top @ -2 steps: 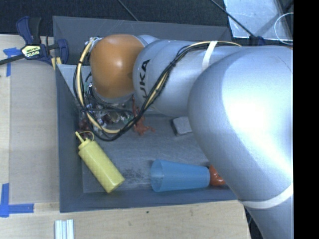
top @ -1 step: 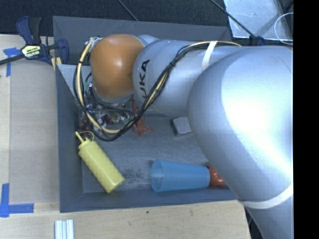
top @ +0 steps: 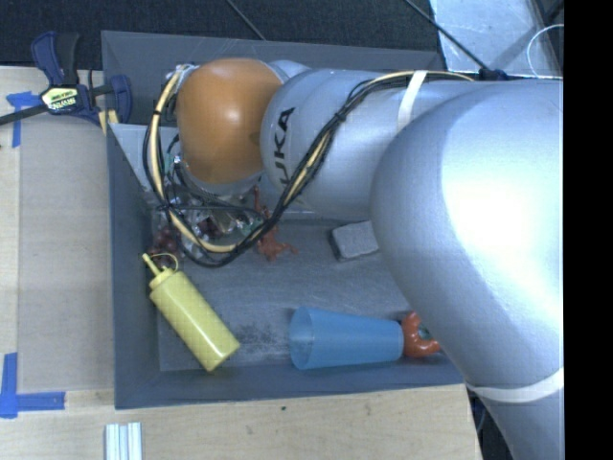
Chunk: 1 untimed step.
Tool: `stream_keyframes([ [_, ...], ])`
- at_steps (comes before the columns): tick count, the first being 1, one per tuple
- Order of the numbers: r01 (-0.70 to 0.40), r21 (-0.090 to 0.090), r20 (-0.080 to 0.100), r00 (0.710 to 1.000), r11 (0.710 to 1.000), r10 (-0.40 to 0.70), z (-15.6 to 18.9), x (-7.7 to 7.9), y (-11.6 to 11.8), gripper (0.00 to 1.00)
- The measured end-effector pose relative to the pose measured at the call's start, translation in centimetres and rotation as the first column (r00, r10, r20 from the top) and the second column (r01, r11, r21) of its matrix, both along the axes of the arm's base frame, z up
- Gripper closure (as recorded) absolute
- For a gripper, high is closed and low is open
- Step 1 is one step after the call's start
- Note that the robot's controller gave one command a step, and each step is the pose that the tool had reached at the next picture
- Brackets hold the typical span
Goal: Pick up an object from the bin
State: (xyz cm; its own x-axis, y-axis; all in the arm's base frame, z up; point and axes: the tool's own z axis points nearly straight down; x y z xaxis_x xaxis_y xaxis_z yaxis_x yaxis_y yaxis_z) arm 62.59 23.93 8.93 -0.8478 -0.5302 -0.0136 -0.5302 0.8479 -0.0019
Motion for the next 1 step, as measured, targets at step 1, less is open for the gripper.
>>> stream_keyframes([
  [1,0.001,0.001,0.003,1.000,1.000,-0.001,3.88,0.08,0.02,1.00],
])
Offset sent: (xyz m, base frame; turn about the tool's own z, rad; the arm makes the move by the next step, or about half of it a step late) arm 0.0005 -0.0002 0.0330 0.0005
